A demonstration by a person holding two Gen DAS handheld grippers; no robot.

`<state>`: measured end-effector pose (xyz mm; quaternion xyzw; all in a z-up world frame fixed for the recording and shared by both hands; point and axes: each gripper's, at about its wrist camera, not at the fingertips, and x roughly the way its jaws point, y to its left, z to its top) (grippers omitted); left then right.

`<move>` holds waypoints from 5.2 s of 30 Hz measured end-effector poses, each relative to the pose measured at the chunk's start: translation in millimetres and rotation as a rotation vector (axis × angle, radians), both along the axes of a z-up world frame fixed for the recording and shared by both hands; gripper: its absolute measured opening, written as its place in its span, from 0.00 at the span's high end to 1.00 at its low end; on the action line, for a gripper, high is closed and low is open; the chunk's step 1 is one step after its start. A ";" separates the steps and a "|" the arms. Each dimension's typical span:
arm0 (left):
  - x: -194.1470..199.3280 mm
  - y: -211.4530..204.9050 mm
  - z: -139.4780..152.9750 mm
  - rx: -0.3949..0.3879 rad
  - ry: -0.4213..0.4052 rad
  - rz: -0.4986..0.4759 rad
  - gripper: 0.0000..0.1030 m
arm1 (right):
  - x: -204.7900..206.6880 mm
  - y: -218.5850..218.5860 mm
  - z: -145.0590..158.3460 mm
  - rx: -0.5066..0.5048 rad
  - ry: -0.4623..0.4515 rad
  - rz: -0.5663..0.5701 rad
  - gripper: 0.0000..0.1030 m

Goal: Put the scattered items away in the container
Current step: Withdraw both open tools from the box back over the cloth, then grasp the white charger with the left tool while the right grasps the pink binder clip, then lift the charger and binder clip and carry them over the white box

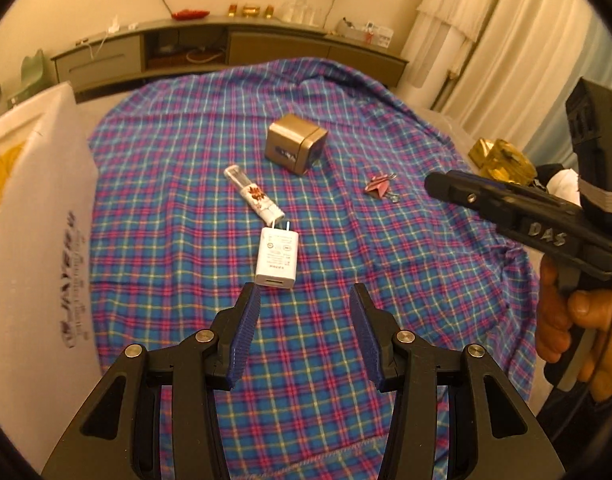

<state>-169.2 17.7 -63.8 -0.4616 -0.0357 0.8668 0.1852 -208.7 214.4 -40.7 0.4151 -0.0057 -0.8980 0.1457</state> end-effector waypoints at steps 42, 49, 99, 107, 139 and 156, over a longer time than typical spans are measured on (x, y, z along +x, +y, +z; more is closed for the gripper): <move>-45.3 15.2 -50.0 -0.101 -0.007 0.038 0.69 | -76.0 6.5 -67.5 0.133 -0.015 0.116 0.55; -41.3 9.1 -42.6 -0.088 0.001 0.040 0.70 | -73.0 -1.7 -71.3 0.135 -0.030 0.139 0.64; 16.6 -31.7 28.4 -0.003 0.116 0.048 0.70 | 53.9 -64.9 18.9 0.010 0.080 0.292 0.65; 34.1 -45.7 49.1 0.031 0.154 0.054 0.70 | 78.5 -80.4 36.4 -0.025 0.114 0.307 0.65; 88.6 -130.7 102.5 0.147 0.281 0.144 0.70 | 155.0 -137.9 91.1 -0.153 0.199 0.322 0.65; 110.6 -191.7 116.7 0.223 0.326 0.234 0.70 | 177.4 -192.6 119.0 -0.125 0.251 0.401 0.65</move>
